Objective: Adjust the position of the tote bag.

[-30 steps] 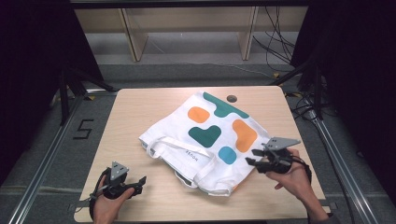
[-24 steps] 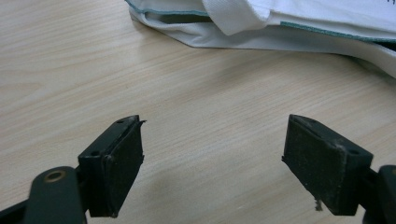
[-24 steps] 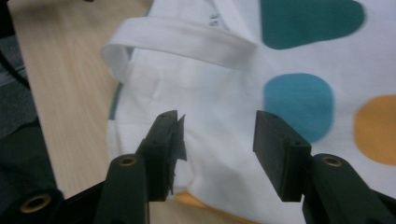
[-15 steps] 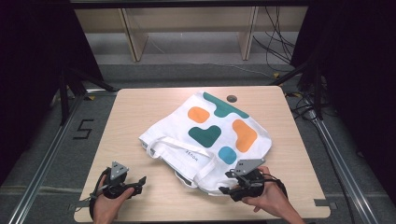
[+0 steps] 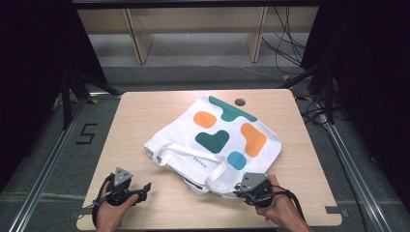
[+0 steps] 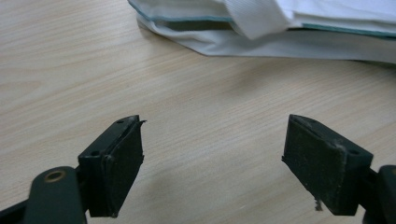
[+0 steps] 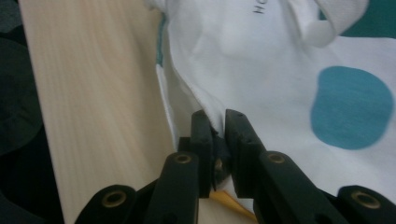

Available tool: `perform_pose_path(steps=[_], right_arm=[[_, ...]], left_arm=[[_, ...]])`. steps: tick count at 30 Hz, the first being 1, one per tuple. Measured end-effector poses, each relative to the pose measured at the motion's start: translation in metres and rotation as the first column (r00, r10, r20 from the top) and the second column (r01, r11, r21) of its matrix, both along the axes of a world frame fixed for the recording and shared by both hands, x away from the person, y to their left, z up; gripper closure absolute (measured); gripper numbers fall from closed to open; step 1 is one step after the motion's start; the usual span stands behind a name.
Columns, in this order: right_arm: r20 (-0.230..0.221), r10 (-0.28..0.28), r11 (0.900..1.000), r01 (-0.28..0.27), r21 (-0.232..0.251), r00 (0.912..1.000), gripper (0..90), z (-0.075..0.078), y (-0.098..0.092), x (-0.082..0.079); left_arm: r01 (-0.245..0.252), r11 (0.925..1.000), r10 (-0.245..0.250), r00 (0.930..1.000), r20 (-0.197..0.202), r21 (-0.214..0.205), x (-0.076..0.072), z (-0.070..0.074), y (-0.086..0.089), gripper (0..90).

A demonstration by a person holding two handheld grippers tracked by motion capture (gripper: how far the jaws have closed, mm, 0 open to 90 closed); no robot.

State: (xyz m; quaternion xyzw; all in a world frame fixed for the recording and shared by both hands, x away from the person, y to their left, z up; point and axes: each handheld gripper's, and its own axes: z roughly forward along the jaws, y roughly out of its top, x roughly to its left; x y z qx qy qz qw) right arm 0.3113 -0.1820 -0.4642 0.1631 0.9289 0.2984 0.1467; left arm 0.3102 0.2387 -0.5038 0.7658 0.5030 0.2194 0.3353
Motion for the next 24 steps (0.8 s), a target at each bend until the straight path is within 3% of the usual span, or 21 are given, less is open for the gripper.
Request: perform_pose_path(steps=[4,6,8,11,12,13,15,17,18,20,22,23,24], right_arm=[[-0.015,-0.049,0.9984,0.049,0.029,0.9987,85.2,0.003,-0.019,0.005],[-0.025,-0.109,0.9922,0.111,0.058,0.9937,86.6,0.004,-0.038,0.009],[-0.010,-0.130,0.9882,0.131,0.080,0.9914,88.0,0.003,-0.053,0.014],[-0.045,-0.226,0.9659,0.230,0.119,0.9731,88.4,0.008,-0.090,0.018],[-0.040,-0.234,0.9630,0.237,0.127,0.9714,88.4,0.008,-0.095,0.019],[-0.040,-0.234,0.9630,0.237,0.127,0.9714,88.4,0.008,-0.095,0.019],[-0.045,-0.267,0.9520,0.270,0.144,0.9628,88.5,0.009,-0.105,0.022],[-0.050,-0.286,0.9410,0.290,0.174,0.9570,88.5,0.008,-0.116,0.027],[-0.071,-0.296,0.9366,0.304,0.175,0.9527,88.5,0.008,-0.117,0.027],[-0.059,-0.300,0.9351,0.306,0.179,0.9520,88.5,0.009,-0.120,0.028],[-0.083,-0.314,0.9288,0.324,0.179,0.9457,88.4,0.009,-0.121,0.028],[-0.079,-0.300,0.9316,0.310,0.191,0.9507,88.4,0.009,-0.122,0.029],[-0.066,-0.304,0.9299,0.311,0.196,0.9503,88.4,0.010,-0.123,0.030]], left_arm=[[-0.001,0.9999,0.001,1.0000,0.001,0.014,-0.001,0.002,0.001,18.8],[-0.006,0.9999,0.006,0.9999,0.014,-0.013,-0.001,0.001,-0.001,18.7],[-0.018,0.9987,0.020,0.9989,0.042,-0.048,-0.002,0.002,-0.005,18.7],[0.012,0.9979,-0.006,0.9959,0.091,-0.064,-0.004,0.006,-0.009,18.7],[0.049,0.9961,-0.038,0.9889,0.144,-0.073,-0.006,0.009,-0.015,18.8],[0.049,0.9961,-0.038,0.9889,0.144,-0.073,-0.006,0.009,-0.015,19.1],[0.094,0.9941,-0.085,0.9846,0.153,-0.054,-0.008,0.011,-0.024,20.2],[0.169,0.9856,-0.168,0.9788,0.117,0.001,-0.009,0.010,-0.036,21.1],[0.173,0.9846,-0.169,0.9784,0.119,-0.023,-0.010,0.009,-0.043,21.3],[0.183,0.9831,-0.180,0.9771,0.113,-0.010,-0.010,0.009,-0.047,21.5],[0.205,0.9774,-0.209,0.9733,0.095,0.052,-0.008,0.009,-0.051,22.8],[0.215,0.9733,-0.222,0.9706,0.093,0.080,-0.006,0.008,-0.053,24.5],[0.234,0.9656,-0.244,0.9664,0.081,0.114,-0.005,0.008,-0.053,26.0]])
